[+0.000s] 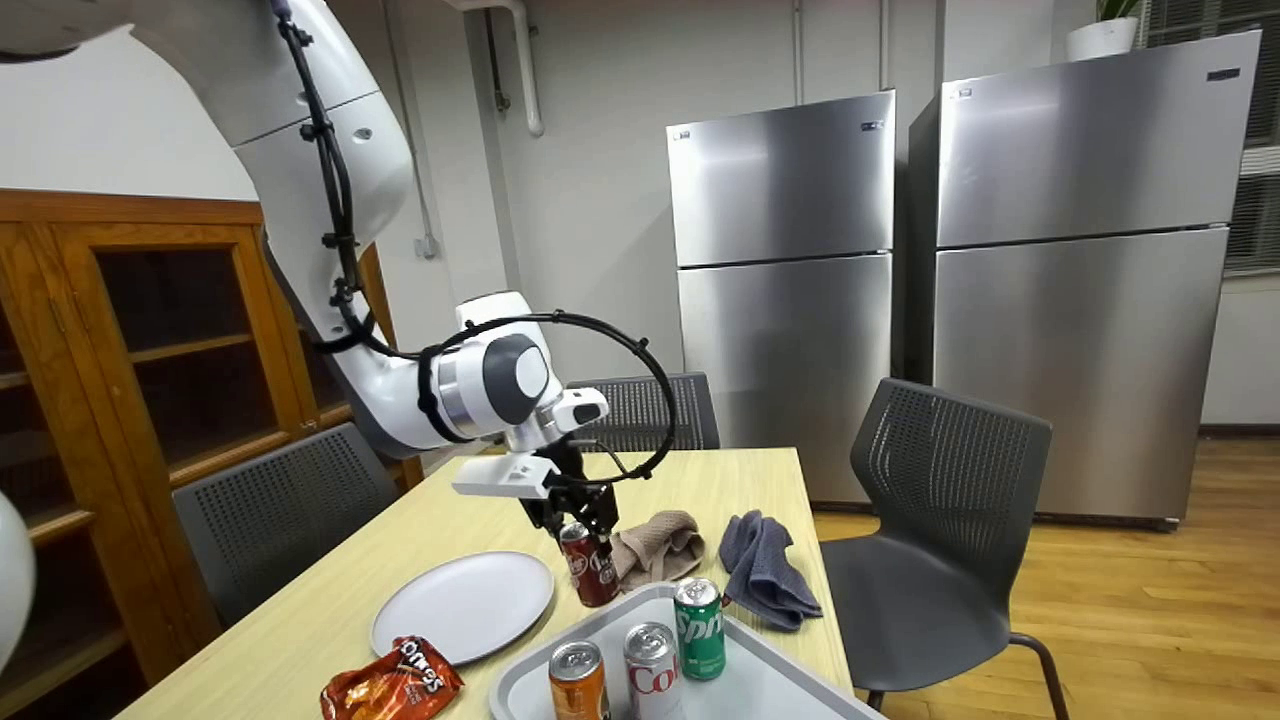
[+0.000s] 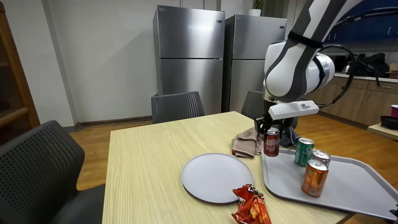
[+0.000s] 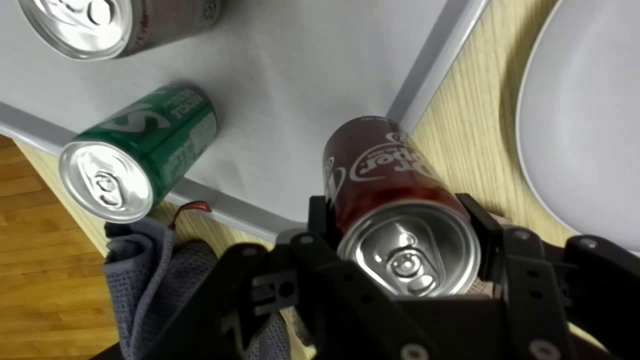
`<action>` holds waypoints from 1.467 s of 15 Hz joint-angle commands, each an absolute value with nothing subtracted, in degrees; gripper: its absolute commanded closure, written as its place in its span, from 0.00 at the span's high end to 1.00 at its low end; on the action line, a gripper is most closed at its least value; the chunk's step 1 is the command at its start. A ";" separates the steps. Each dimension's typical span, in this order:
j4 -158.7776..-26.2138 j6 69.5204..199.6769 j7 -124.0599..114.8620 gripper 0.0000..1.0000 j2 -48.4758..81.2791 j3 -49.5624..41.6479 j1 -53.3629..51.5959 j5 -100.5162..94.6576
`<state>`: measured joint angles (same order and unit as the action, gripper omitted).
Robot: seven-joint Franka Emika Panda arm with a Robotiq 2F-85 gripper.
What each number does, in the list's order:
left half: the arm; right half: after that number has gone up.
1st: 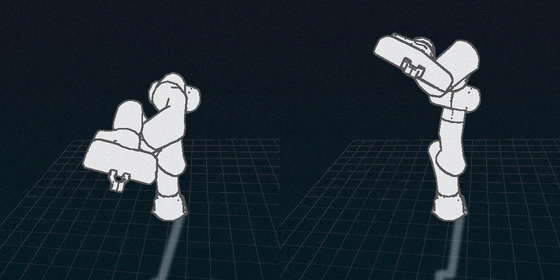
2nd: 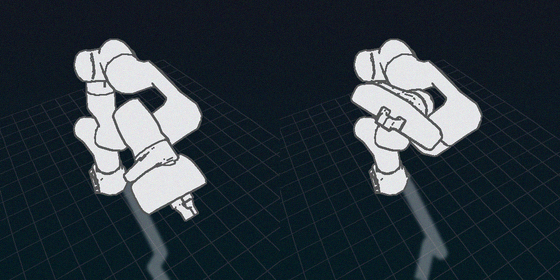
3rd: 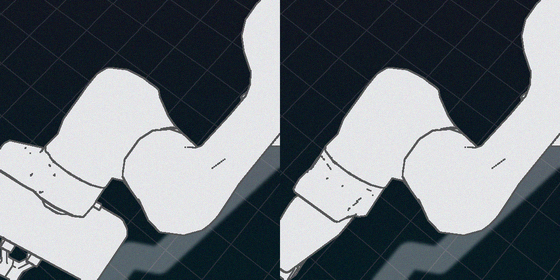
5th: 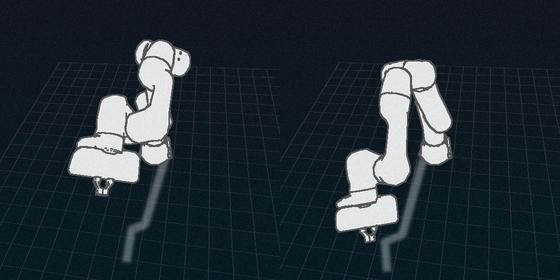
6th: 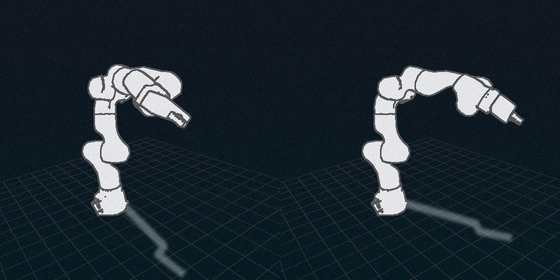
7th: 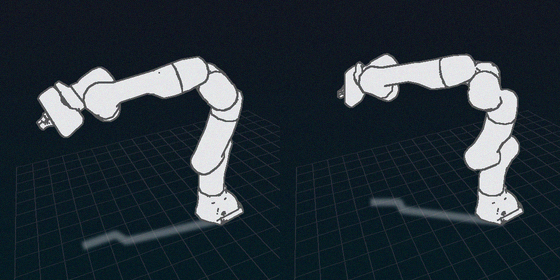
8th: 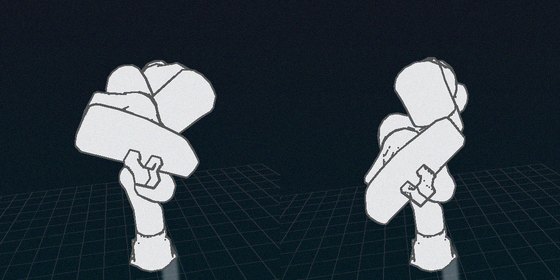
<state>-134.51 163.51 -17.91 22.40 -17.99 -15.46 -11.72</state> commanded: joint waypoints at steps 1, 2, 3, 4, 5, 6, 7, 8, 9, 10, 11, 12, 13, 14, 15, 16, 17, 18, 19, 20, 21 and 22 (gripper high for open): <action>-137.06 164.42 -19.00 0.38 19.93 -18.46 -13.68 -13.27; -137.12 164.51 -18.78 0.38 20.08 -18.37 -13.13 -12.96; -137.15 164.84 -18.19 0.38 20.26 -17.80 -12.24 -12.24; -137.09 165.05 -18.10 0.38 20.62 -17.73 -11.82 -12.07; -137.08 165.25 -17.62 0.38 20.88 -17.28 -11.06 -11.59; -137.16 165.39 -17.36 0.38 20.98 -16.91 -10.47 -11.16; -137.50 166.99 -17.13 0.38 21.23 -16.53 -9.85 -10.78; -137.72 168.49 -16.73 0.38 21.55 -16.23 -9.39 -10.63; -137.92 169.65 -16.22 0.38 21.93 -15.63 -8.78 -10.05; -138.19 170.84 -15.52 0.38 22.20 -14.80 -7.97 -9.22; -138.49 171.74 -14.96 0.38 22.41 -13.97 -7.22 -8.38; -138.76 172.30 -14.36 0.38 22.65 -13.24 -6.60 -7.64; -139.04 172.78 -13.83 0.38 22.84 -12.50 -5.99 -6.88; -139.22 173.11 -13.40 0.38 23.10 -12.01 -5.60 -6.21; -139.30 173.26 -12.92 0.38 23.36 -11.40 -5.04 -5.48; -139.29 173.41 -12.55 0.38 23.73 -10.96 -4.63 -4.85; -139.30 173.43 -11.98 0.38 24.01 -10.35 -4.03 -4.04; -139.21 173.23 -11.43 0.38 24.18 -9.60 -3.28 -3.20; -139.12 172.94 -10.97 0.38 24.35 -8.80 -2.55 -2.39; -138.90 172.48 -10.94 0.38 24.59 -8.98 -2.65 -2.10; -138.81 172.31 -10.76 0.38 24.76 -8.73 -2.37 -1.62; -138.77 172.32 -10.74 0.38 24.90 -8.69 -2.27 -1.42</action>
<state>-138.64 172.32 -13.03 25.43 -10.32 -4.11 -3.26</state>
